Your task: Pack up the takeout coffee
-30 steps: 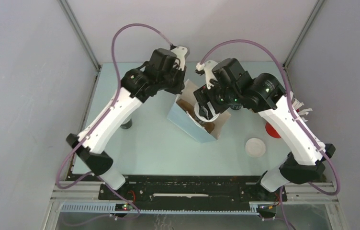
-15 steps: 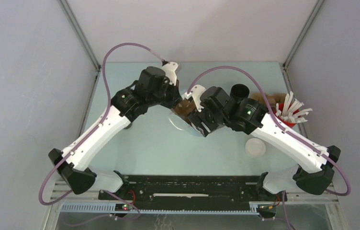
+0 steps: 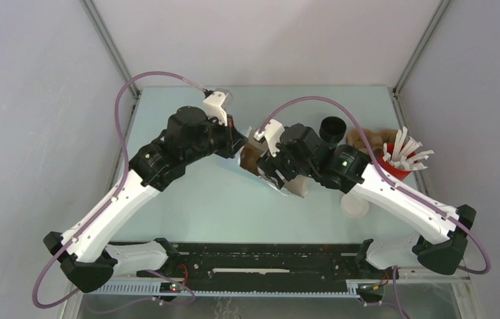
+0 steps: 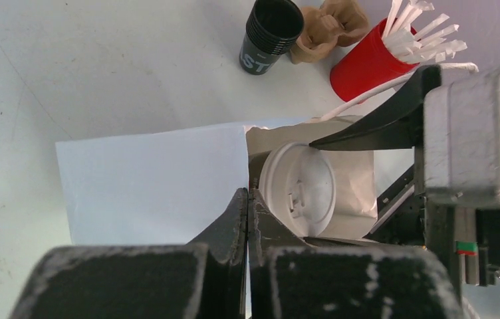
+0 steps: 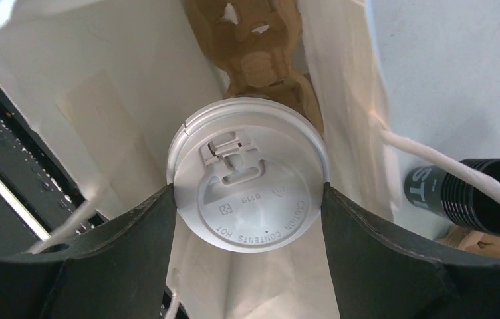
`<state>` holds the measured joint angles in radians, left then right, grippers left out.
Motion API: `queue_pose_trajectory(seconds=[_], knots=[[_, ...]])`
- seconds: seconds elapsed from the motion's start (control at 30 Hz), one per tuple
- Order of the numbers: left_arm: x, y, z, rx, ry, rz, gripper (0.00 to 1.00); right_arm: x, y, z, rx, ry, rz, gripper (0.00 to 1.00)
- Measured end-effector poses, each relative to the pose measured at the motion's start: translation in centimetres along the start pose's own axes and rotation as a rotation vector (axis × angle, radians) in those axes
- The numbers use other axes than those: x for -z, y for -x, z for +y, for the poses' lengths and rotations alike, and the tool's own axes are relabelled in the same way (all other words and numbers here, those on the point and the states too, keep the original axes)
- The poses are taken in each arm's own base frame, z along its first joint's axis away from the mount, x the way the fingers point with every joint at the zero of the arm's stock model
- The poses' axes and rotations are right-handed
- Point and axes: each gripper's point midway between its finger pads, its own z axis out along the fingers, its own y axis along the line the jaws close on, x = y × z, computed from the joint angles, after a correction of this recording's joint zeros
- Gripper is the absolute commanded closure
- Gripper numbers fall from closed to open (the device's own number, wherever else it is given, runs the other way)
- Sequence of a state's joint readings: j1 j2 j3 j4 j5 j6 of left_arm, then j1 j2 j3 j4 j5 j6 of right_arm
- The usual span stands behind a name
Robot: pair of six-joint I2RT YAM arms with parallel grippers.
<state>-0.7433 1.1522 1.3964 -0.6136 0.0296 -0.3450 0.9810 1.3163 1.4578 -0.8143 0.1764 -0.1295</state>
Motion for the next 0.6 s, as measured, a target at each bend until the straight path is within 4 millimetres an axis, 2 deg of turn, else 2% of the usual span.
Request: queue_pose_trajectory(seconds=[0.17,0.27,0.47,0.6], knots=[[-0.5,-0.9,0.3,0.005,-0.003,-0.009,1.0,-1.3,-0.8,0.8,0.037,0.02,0.001,0.74],[-0.4,-2.1,0.7,0.004,0.005,-0.006,1.0,-1.9,-1.0,2.1,0.062,0.038,-0.004,0.74],[1.2,-3.4,2.3,0.012,0.054,-0.066,1.0,-3.4,-0.4,5.1,0.118,0.05,-0.019,0.74],[2.5,-4.8,3.9,0.022,0.098,-0.115,1.0,-4.9,-0.6,6.5,0.155,0.043,-0.007,0.74]])
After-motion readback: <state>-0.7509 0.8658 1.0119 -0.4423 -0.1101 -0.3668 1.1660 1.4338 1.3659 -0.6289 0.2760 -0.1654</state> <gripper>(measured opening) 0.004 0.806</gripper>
